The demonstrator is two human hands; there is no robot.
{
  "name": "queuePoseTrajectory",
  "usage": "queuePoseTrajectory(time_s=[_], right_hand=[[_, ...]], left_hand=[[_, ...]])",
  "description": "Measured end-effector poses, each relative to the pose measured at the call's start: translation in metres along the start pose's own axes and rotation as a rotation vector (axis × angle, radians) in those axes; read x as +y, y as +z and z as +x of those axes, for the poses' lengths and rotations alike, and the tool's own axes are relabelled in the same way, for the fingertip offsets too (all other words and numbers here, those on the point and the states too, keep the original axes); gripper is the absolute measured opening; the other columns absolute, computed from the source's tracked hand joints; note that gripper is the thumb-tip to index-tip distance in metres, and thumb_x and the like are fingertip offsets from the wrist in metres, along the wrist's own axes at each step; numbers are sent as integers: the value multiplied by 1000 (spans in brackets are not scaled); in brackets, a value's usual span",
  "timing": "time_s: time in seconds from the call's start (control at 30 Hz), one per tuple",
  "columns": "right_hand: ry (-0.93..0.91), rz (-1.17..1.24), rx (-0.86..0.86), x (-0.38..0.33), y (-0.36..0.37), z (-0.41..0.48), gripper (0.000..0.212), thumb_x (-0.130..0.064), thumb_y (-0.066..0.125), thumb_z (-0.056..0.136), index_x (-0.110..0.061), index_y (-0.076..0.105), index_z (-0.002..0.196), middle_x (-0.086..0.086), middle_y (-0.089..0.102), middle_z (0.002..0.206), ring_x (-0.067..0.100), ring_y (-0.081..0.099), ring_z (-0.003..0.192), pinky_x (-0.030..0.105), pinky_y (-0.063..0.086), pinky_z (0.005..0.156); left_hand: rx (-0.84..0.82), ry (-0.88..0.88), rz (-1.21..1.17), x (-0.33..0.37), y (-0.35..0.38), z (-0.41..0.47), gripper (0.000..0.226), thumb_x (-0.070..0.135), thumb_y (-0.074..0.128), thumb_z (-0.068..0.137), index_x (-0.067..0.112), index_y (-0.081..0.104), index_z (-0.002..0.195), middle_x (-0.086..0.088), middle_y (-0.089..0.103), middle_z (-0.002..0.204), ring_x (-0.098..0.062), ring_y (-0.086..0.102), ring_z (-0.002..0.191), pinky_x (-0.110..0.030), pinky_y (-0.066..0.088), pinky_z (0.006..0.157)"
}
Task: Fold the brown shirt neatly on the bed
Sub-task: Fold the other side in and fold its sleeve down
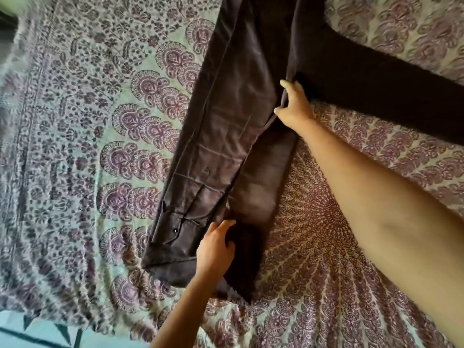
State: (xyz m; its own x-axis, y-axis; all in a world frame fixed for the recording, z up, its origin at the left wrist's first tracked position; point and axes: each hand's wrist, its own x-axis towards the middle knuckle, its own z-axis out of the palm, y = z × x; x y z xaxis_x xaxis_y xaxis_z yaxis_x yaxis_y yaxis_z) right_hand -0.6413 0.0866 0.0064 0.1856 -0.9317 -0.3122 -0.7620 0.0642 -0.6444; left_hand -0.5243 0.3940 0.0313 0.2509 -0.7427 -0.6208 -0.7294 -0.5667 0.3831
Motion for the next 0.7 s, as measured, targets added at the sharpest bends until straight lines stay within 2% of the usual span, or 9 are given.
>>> queuePoseTrajectory(time_s=[0.13, 0.2, 0.27, 0.33, 0.4, 0.47, 0.53, 0.6, 0.7], right_hand=[[-26, -26, -39, 8, 9, -5, 68, -5, 56, 86, -9, 23, 145, 9, 12, 155, 24, 32, 136, 31, 26, 112], [-39, -43, -41, 7, 8, -5, 69, -5, 55, 87, -7, 19, 146, 10, 11, 155, 26, 35, 134, 30, 30, 110], [-51, -32, -8, 1, 6, -4, 67, -3, 51, 89, -8, 17, 147, 9, 9, 156, 25, 43, 127, 22, 34, 104], [-45, 2, 13, -7, 8, -4, 67, -3, 49, 90, -9, 16, 147, 8, 6, 156, 17, 48, 114, 20, 36, 100], [-40, 51, -79, -12, 14, -6, 71, -2, 52, 89, -11, 13, 148, 5, 2, 157, 16, 49, 115, 19, 39, 95], [-43, 76, -230, -13, 24, -9, 74, 0, 53, 88, -14, 13, 148, 0, 1, 157, 19, 45, 125, 19, 39, 94], [-47, 52, -317, -13, 32, -11, 71, -2, 55, 88, -15, 18, 147, -1, 4, 157, 20, 37, 132, 25, 38, 101], [-44, -6, -333, -13, 37, -14, 68, -8, 56, 88, -15, 22, 146, 0, 7, 157, 19, 27, 139, 32, 31, 110], [-51, -76, -287, -10, 40, -21, 64, -12, 54, 89, -17, 26, 145, -1, 13, 156, 18, 23, 140, 33, 24, 114]], left_hand=[[65, -80, -34, -19, -11, -6, 39, 11, 53, 85, 35, 58, 116, 4, 65, 107, -19, 61, 97, -29, 45, 70], [9, -86, -31, -28, -15, -7, 34, 13, 56, 84, 35, 61, 110, 3, 66, 92, -19, 62, 87, -27, 43, 65], [-107, -46, -59, -34, -16, -5, 29, 14, 60, 81, 33, 64, 104, 5, 61, 81, -17, 61, 82, -25, 43, 65], [-201, -25, -124, -37, -18, -2, 24, 13, 64, 80, 26, 66, 100, 6, 57, 79, -14, 55, 77, -22, 40, 66], [-273, -2, -136, -41, -20, 3, 22, 11, 67, 78, 20, 67, 97, 2, 63, 87, -14, 55, 79, -21, 41, 68], [-346, 2, -105, -44, -21, 7, 23, 10, 70, 75, 17, 67, 97, -5, 66, 92, -17, 60, 82, -25, 47, 72], [-418, -17, -115, -44, -21, 8, 24, 6, 71, 74, 14, 66, 96, -2, 61, 78, -13, 58, 69, -25, 52, 64], [-475, -10, -92, -41, -20, 9, 24, 5, 72, 73, 13, 65, 95, 7, 50, 66, -6, 51, 55, -20, 51, 54], [-533, -31, -66, -40, -20, 12, 23, 4, 73, 74, 15, 65, 93, 6, 51, 65, -15, 59, 54, -26, 56, 59]])
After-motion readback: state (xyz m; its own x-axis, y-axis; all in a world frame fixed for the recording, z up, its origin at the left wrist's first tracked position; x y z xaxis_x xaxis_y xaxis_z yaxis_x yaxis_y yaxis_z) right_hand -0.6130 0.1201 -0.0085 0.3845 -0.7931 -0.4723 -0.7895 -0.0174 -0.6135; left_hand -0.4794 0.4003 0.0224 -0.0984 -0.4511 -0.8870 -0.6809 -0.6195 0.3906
